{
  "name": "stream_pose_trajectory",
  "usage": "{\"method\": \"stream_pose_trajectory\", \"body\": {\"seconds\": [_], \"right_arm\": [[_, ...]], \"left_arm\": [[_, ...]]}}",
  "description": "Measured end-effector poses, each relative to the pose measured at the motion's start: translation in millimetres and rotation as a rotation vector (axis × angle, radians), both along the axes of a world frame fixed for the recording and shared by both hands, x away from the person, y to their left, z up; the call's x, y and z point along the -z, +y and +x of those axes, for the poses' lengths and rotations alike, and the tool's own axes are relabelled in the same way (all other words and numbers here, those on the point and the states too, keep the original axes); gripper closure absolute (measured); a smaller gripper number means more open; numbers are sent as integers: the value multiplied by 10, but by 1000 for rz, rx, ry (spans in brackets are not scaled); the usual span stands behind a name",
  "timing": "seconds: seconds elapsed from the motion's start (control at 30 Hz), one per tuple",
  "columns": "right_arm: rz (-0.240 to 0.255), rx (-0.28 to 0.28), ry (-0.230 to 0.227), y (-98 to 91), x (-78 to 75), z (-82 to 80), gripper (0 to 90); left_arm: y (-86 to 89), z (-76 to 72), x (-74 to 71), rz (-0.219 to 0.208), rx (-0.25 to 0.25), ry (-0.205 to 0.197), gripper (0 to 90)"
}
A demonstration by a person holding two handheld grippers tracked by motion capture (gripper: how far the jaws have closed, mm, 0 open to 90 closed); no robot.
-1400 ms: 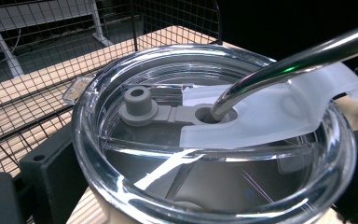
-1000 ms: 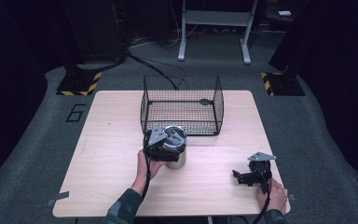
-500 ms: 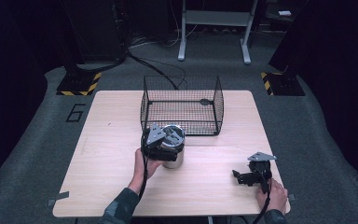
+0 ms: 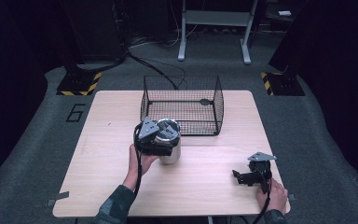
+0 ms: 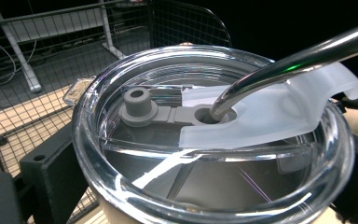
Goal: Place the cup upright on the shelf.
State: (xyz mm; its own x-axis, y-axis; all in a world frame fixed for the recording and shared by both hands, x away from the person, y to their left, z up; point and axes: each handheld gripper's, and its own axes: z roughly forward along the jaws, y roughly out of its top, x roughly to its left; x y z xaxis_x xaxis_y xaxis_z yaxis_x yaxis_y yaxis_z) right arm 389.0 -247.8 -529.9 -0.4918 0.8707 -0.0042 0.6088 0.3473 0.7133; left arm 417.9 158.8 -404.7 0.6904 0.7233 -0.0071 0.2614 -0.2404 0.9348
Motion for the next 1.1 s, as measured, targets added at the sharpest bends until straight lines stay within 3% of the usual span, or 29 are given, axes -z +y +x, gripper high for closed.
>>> {"method": "stream_pose_trajectory", "body": {"seconds": [0.57, 1.1], "right_arm": [[0, 0, 0, 0, 0, 0, 0], [0, 0, 0, 0, 0, 0, 0]], "left_arm": [[107, 76, -284, 0, -7, -22, 41], [101, 155, -573, -20, 0, -42, 41]]}}
